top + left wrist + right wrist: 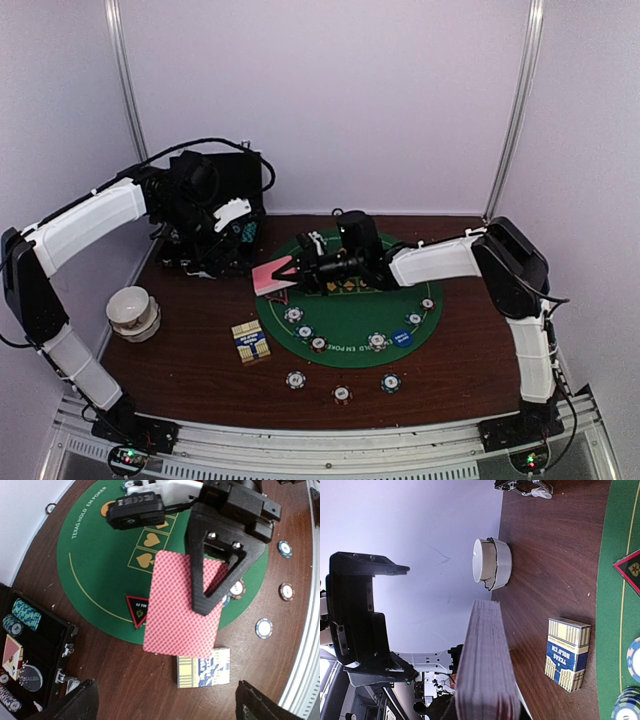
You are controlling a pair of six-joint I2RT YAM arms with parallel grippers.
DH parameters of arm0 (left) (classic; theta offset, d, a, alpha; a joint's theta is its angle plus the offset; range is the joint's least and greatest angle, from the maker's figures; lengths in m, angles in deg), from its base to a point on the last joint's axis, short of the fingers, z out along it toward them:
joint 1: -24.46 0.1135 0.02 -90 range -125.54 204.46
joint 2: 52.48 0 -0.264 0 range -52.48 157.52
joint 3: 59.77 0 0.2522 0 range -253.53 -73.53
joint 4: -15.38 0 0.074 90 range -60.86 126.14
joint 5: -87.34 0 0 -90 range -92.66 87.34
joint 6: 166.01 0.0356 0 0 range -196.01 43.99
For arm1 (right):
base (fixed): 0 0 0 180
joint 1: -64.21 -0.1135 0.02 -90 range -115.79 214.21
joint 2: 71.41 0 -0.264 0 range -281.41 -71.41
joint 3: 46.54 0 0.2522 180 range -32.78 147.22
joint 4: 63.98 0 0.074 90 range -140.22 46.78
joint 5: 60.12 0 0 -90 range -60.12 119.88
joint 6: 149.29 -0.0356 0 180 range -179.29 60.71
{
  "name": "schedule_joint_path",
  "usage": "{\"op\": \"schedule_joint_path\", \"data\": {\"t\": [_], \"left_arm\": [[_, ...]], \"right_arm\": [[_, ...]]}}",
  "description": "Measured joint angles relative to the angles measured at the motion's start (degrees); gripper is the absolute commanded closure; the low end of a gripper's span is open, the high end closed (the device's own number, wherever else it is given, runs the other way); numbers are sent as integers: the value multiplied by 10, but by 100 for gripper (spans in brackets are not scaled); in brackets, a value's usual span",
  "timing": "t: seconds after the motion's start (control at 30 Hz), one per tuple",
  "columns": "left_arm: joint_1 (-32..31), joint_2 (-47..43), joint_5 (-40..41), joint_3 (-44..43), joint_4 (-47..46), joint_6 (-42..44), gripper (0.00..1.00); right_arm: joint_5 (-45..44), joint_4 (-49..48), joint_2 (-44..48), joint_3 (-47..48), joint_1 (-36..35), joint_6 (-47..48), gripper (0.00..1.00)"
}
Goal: Distribute texas hold em gaming equipment
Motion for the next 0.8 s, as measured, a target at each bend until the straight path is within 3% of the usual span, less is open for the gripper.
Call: {"op": "schedule_joint_path", "data": {"t": [0.23,0.73,0.8], "left_arm": [[-5,9,-58,10,-9,9,2],[-37,42,-55,9,-24,89,3],[-38,43,-54,9,-25,96,9]], "right_arm": [[-3,-5,0,16,-11,-9,100],[-3,-72,0,33,-25,-72,100],[-3,-86,-1,33,-25,-82,100]]}}
